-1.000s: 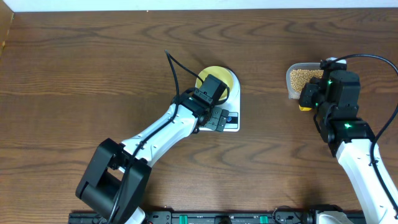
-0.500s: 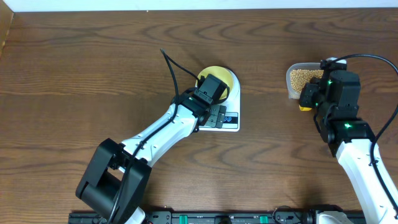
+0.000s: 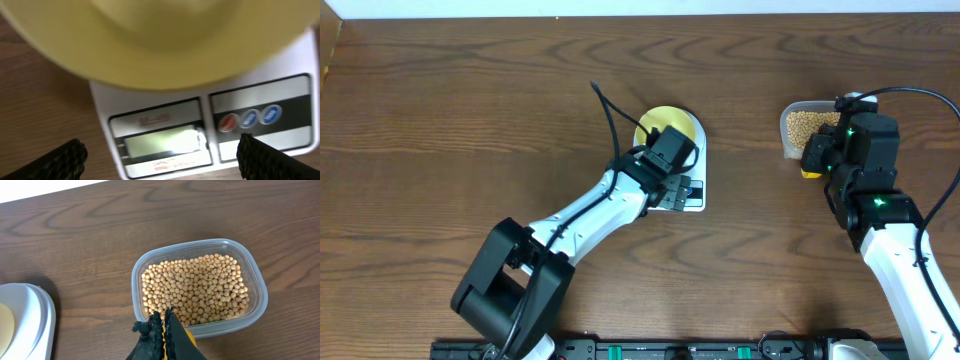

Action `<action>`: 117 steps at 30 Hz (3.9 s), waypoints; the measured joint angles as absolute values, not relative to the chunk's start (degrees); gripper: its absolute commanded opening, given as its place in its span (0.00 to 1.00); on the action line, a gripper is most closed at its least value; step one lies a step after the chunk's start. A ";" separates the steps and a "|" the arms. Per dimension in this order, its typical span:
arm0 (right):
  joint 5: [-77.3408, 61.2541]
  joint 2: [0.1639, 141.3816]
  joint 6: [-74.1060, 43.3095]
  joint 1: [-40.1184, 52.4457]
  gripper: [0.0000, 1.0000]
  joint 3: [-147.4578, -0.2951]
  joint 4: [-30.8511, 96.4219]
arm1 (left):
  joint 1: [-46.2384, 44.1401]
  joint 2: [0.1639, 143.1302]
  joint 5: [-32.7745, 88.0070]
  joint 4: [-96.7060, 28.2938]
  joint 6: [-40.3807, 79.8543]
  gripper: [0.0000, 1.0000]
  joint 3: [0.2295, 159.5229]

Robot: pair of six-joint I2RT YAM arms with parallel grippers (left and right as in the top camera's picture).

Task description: Scoop item into bowl and weigh 50g on scale

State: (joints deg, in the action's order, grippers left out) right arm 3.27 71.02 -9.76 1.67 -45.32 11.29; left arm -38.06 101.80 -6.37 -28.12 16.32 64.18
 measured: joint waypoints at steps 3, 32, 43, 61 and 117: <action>3.27 71.02 -9.76 1.67 0.01 -45.32 11.29 | -38.70 101.80 -6.37 -28.03 16.32 0.98 64.18; 3.29 71.02 -9.76 1.28 0.01 -45.32 11.64 | -38.79 105.06 -6.39 -26.30 16.36 0.98 64.18; 3.29 71.02 -9.74 1.28 0.01 -45.32 11.64 | -38.79 105.06 -6.37 -25.04 16.53 0.98 64.18; 3.29 71.02 -9.74 1.28 0.01 -45.32 11.66 | -38.79 105.06 -9.02 -25.04 19.73 0.97 64.18; 3.44 71.02 -9.56 1.28 0.01 -45.32 11.68 | -38.79 105.51 -9.19 -25.65 19.92 0.97 64.18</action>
